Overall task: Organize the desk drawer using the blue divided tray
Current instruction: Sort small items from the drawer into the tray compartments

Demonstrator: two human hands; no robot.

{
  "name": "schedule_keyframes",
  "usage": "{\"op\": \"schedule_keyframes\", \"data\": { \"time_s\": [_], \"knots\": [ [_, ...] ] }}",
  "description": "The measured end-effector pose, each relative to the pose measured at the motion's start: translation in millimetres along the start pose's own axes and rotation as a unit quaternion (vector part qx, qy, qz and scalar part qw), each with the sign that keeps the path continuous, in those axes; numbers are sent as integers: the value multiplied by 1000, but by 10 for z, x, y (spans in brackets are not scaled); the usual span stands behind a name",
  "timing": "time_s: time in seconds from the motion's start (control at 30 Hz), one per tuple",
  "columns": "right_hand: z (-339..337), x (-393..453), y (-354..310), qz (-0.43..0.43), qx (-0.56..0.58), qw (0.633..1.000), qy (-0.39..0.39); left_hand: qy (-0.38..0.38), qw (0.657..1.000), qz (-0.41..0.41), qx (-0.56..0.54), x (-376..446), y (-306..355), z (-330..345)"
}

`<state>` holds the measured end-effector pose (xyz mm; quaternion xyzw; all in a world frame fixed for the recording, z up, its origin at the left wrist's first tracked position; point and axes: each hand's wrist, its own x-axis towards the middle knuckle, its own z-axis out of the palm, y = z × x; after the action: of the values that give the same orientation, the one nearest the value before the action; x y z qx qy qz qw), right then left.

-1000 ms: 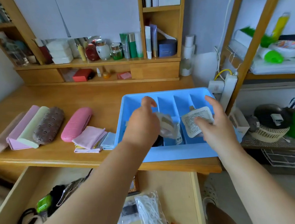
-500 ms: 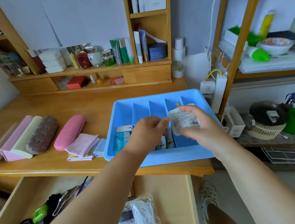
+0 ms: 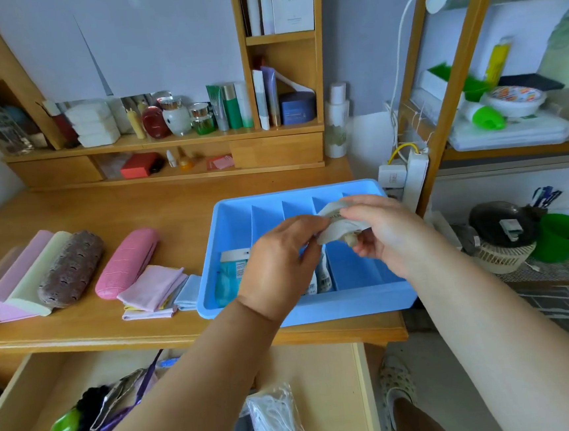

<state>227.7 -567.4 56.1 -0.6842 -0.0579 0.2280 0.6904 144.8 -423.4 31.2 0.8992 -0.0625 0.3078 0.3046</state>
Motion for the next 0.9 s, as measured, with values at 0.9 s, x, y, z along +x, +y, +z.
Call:
{"op": "schedule_keyframes", "data": {
  "time_s": [0.9],
  "knots": [
    [542,265,375,-148,-721,675,-47,-136,986,-19,100,-422,-240,-245]
  ]
}}
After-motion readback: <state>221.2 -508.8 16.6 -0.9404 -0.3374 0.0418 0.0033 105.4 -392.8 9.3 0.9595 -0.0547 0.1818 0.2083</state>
